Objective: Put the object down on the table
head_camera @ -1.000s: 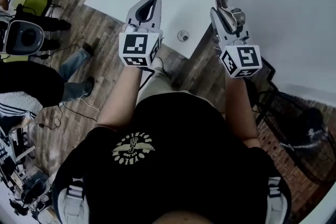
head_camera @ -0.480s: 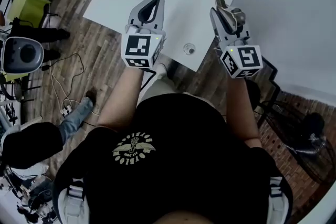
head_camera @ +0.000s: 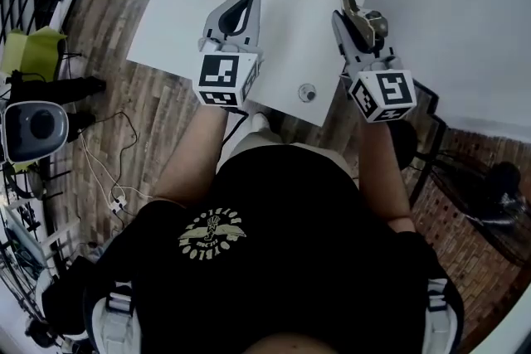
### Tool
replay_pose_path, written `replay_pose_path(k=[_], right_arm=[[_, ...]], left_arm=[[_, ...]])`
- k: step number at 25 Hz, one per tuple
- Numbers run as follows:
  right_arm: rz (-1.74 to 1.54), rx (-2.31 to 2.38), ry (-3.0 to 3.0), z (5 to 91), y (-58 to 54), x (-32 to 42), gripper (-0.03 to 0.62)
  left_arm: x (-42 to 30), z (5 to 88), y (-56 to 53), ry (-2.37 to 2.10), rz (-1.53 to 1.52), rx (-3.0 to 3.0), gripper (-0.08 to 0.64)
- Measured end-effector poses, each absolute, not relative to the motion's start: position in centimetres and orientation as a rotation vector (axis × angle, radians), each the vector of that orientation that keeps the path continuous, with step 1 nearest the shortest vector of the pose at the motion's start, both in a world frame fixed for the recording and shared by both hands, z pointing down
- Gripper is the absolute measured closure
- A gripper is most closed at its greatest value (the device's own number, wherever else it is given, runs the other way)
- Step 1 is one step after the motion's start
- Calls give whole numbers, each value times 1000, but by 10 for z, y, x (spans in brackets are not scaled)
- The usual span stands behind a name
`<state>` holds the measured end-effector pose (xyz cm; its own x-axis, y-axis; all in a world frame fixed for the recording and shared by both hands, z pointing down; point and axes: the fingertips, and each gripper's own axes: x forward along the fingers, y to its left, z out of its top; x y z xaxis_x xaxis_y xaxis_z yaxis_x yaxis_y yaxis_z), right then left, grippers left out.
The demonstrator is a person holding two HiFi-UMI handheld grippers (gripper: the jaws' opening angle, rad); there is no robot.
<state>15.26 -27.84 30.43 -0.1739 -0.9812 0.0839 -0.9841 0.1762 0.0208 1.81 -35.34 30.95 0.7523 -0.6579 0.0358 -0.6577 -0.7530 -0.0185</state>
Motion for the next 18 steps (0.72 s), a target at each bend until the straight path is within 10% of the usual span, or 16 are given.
replay_pose_path(k=[18], right_arm=[[121, 2030, -2291, 320, -306, 164, 457]], left_arm=[[53, 340, -390, 965, -119, -3019, 552]])
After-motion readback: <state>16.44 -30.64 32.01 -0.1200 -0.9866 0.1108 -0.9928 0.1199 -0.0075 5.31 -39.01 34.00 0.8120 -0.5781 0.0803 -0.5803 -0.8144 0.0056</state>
